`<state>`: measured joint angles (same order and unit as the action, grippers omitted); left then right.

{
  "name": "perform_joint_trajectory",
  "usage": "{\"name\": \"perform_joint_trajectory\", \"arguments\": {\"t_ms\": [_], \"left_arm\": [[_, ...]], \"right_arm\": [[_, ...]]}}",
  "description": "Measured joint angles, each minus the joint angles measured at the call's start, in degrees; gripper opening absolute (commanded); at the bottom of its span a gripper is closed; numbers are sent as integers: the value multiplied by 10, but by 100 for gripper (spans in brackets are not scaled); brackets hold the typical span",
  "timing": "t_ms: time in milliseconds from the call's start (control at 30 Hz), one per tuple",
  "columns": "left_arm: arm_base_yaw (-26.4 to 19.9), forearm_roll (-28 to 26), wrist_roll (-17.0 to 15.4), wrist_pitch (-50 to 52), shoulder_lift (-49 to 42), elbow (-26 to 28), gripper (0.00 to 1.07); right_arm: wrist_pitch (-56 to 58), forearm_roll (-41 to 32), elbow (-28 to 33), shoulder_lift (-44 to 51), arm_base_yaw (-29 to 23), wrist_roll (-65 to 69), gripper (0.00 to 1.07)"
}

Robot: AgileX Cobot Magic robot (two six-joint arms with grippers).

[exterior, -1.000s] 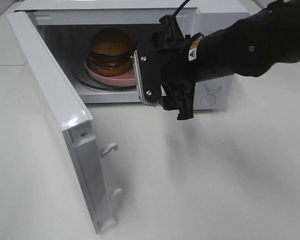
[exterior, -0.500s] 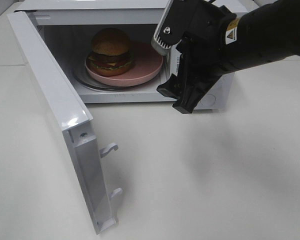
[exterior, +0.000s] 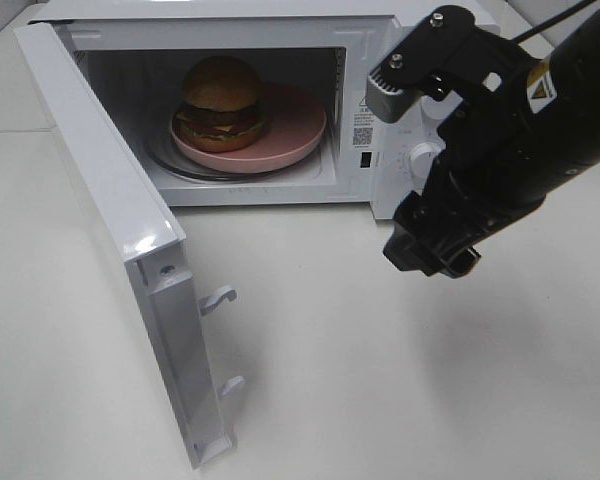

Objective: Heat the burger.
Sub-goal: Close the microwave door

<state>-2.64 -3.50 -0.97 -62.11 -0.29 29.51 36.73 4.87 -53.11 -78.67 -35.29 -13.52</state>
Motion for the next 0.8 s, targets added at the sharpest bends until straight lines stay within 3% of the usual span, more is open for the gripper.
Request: {"name": "perform_joint_trajectory", "arguments": {"t_ms": [533,800], "left_arm": [[0,0,0,0,0,0,100],[0,0,0,0,0,0,100]], "right_arm": [[150,0,0,88,0,51,77],[176,0,30,189,0,70,77]]}}
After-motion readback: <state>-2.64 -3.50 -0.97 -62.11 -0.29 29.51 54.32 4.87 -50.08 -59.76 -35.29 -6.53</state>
